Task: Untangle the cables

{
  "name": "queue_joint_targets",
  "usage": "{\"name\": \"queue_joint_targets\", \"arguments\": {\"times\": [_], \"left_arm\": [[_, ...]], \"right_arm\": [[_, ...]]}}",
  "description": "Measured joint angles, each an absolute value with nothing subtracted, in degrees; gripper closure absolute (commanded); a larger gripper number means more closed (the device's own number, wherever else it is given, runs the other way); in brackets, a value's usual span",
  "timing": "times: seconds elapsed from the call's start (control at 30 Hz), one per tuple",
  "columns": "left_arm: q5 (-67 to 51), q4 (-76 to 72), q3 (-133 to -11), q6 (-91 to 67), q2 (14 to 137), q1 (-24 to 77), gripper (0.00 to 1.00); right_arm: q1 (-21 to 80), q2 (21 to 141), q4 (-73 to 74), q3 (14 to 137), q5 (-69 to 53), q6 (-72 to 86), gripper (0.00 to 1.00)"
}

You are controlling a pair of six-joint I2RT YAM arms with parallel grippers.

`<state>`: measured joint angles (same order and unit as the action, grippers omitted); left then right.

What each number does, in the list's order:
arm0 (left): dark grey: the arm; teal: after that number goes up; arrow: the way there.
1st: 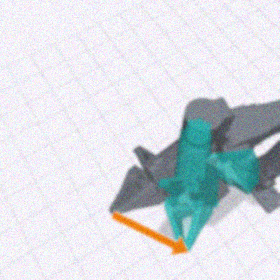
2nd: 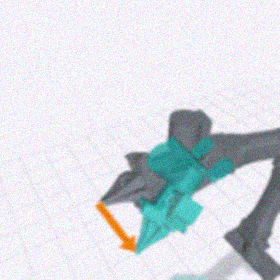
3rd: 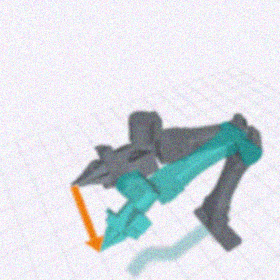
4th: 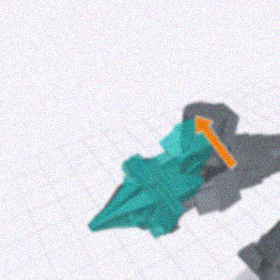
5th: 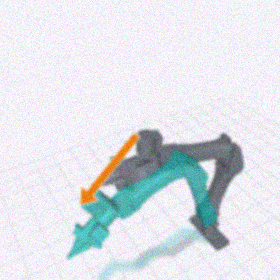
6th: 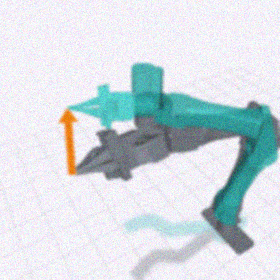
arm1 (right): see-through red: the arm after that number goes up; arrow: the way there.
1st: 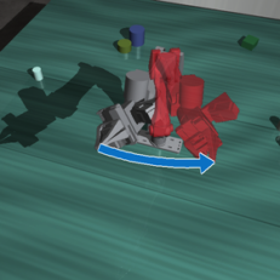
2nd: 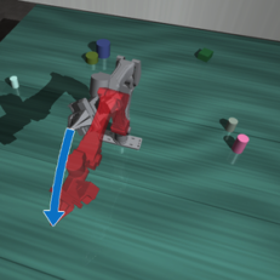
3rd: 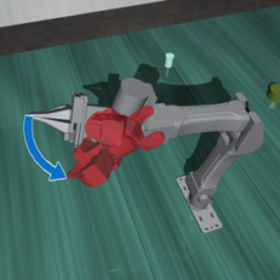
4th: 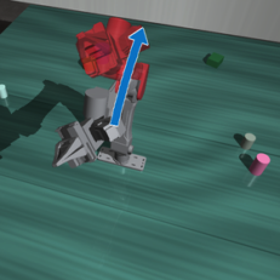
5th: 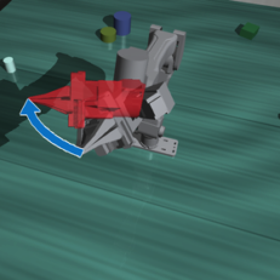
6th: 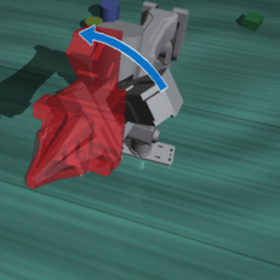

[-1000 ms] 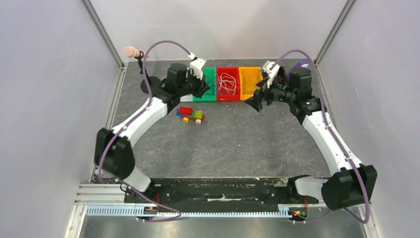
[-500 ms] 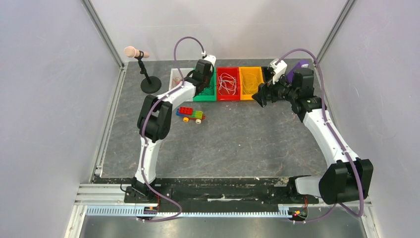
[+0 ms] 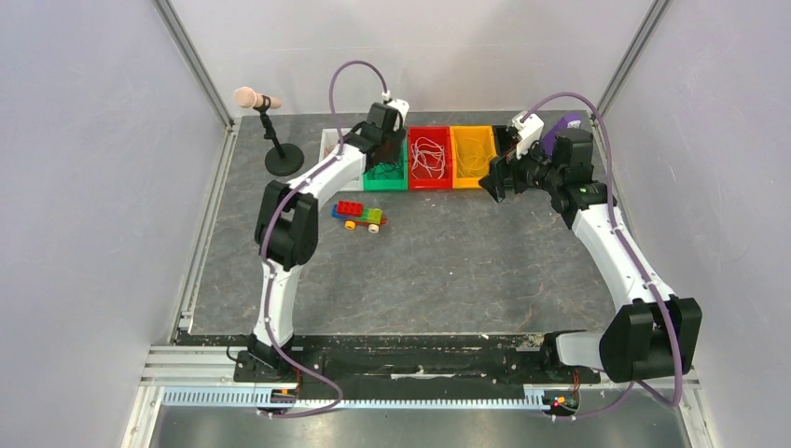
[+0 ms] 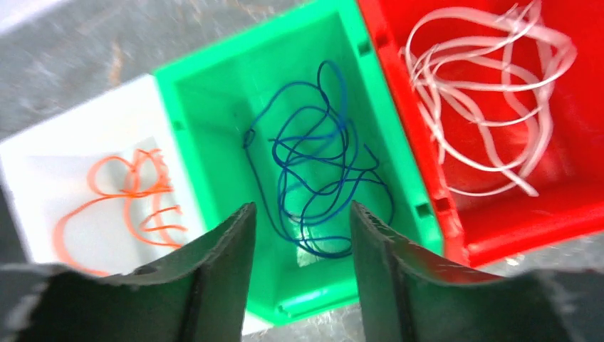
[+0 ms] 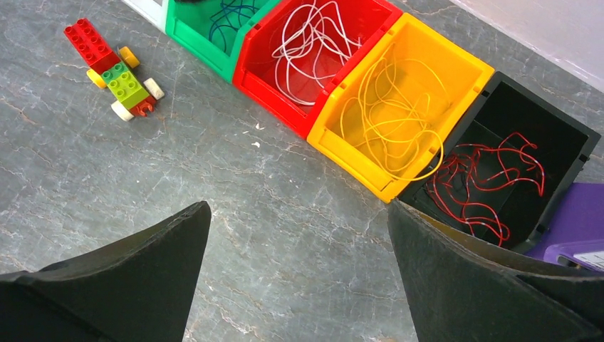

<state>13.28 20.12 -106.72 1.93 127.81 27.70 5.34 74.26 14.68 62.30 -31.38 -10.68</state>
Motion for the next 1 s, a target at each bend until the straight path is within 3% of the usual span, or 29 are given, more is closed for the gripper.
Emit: {"name": "queue_joint_targets", "arguments": {"times": [0.1,0.37,0.5,0.57,0.67,0.83,1.0], "left_arm": [[11.77,21.69,-107.39,2.35,122.41,27.64,0.27],[5.13,32.77,-122.5,4.73,113.1,26.87,0.23],[-2.39,43.35,-123.96,5.41,107.2,23.9,0.22],[-7.57,47.53,-119.61,6.31,102.52,21.04,0.22],[-12.64,53.04,-103.02,7.09,91.29,15.05,0.21],[-10.57,55.44,-72.71,7.16,76.62,9.21,0.2],[-6.42,55.29,-65.91,7.14,73.43,9.72,0.19]], "right_arm": [[5.34,74.59,14.66,62.37,-31.38,-10.66,0.02],[4.36,75.7,14.74,64.25,-30.98,-10.22,0.02],[2.11,75.66,15.7,64.97,-30.94,-9.61,0.02],[1.32,75.59,17.21,64.71,-30.5,-9.52,0.02],[-0.16,73.67,18.72,59.4,-28.62,-9.61,0.02],[-1.8,70.11,21.96,45.54,-23.07,-11.22,0.02],[-2.13,67.51,23.16,38.74,-19.18,-12.69,0.02]]}}
